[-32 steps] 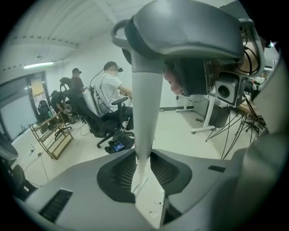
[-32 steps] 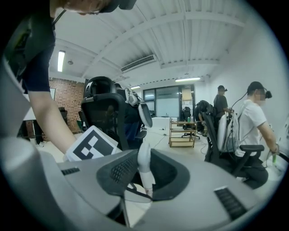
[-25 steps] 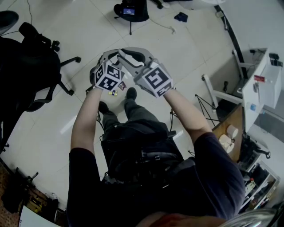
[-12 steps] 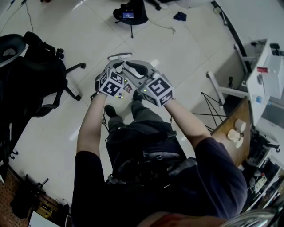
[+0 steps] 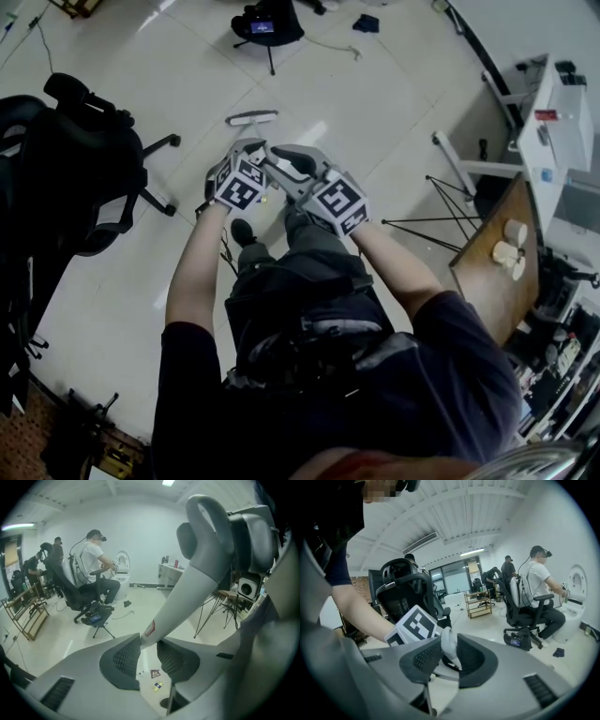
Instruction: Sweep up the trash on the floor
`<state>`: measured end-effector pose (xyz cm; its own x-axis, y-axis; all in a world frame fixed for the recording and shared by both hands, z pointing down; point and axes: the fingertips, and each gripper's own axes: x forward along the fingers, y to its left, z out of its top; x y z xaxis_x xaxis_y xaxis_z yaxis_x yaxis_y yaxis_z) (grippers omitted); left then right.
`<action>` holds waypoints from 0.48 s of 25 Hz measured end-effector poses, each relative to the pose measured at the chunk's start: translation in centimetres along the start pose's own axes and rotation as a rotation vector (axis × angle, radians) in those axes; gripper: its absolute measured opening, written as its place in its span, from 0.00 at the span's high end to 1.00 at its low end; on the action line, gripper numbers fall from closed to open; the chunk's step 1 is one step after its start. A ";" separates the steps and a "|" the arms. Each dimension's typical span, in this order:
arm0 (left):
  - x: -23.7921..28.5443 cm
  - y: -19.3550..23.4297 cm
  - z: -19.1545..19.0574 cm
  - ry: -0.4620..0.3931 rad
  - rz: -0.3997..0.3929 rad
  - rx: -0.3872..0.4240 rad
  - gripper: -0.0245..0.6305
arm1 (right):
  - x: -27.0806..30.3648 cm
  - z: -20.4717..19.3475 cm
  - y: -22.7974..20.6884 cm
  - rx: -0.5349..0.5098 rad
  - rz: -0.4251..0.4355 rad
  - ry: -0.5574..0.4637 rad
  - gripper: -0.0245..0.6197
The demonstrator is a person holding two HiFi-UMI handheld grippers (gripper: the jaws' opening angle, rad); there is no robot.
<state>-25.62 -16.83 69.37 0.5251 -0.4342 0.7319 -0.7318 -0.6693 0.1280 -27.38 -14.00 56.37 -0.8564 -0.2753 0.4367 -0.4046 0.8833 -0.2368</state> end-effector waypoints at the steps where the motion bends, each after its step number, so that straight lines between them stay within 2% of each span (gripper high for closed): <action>1: -0.4 -0.5 -0.6 0.005 -0.010 0.009 0.80 | -0.1 -0.3 0.8 0.002 -0.004 0.001 0.78; 9: -3.3 -3.7 -4.2 -0.020 -0.055 -0.009 0.79 | -0.6 -2.1 6.1 0.044 -0.044 0.012 0.78; 12: -4.2 -5.2 -5.3 -0.007 -0.072 0.027 0.79 | -1.3 -2.9 7.9 0.062 -0.065 0.008 0.78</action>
<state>-26.32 -8.31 69.21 0.5791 -0.3882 0.7169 -0.6800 -0.7150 0.1621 -28.56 -5.58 56.44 -0.8251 -0.3278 0.4602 -0.4787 0.8382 -0.2613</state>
